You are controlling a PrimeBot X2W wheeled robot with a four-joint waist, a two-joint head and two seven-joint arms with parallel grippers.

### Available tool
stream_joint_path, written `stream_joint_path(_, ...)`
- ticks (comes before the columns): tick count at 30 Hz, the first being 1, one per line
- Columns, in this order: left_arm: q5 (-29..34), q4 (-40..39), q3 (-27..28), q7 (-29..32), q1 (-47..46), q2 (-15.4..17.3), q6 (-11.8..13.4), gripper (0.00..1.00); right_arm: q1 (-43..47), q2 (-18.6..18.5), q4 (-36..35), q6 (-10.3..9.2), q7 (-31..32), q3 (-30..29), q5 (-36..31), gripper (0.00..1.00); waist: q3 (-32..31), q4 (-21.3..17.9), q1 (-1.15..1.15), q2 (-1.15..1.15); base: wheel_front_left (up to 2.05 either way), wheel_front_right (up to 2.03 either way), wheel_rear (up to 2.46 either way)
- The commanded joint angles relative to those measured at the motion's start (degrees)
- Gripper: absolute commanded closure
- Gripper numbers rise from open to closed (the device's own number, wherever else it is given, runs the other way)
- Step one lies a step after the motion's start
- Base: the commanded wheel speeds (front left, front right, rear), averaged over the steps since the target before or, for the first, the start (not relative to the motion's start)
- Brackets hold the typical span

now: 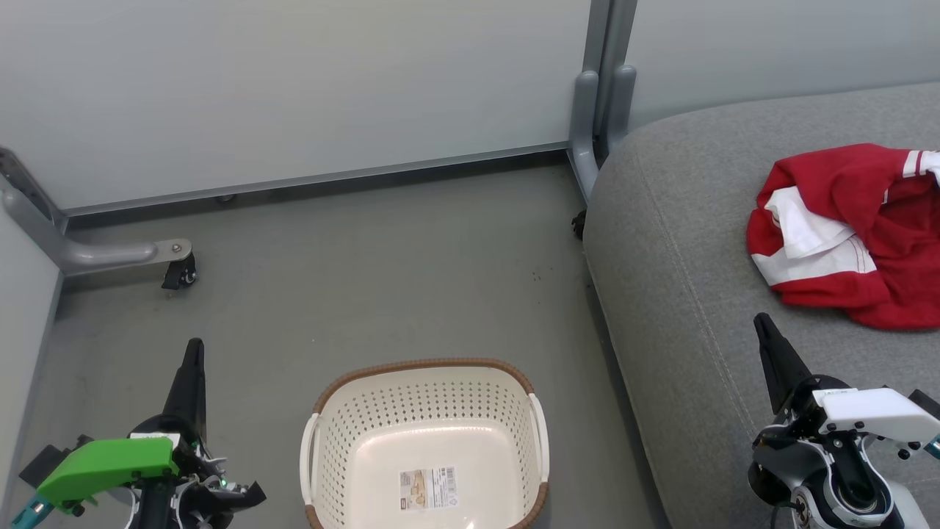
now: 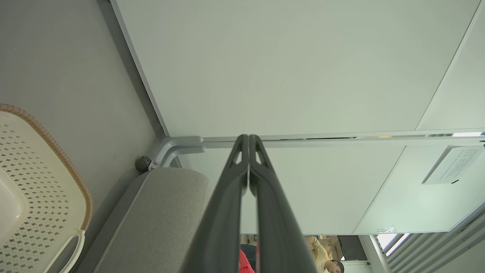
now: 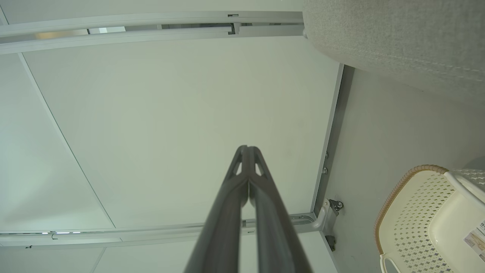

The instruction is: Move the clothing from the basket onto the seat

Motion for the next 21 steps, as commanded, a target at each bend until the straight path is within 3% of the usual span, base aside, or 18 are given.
stream_joint_path(1,0.18,0.04,0.21,0.09,-0.77,0.12,-0.34,1.00,-0.38,-0.09,0.12,0.02,0.17,-0.15,-0.27,1.00,0.00,0.00,0.00,0.00,0.00,0.00,0.00)
stream_joint_path(21,0.22,0.06,0.25,0.16,-0.78,0.08,-0.34,1.00,-0.40,0.06,0.13,0.02,0.37,-0.31,-0.49,1.00,0.00,0.00,0.00,0.00,0.00,0.00,0.00)
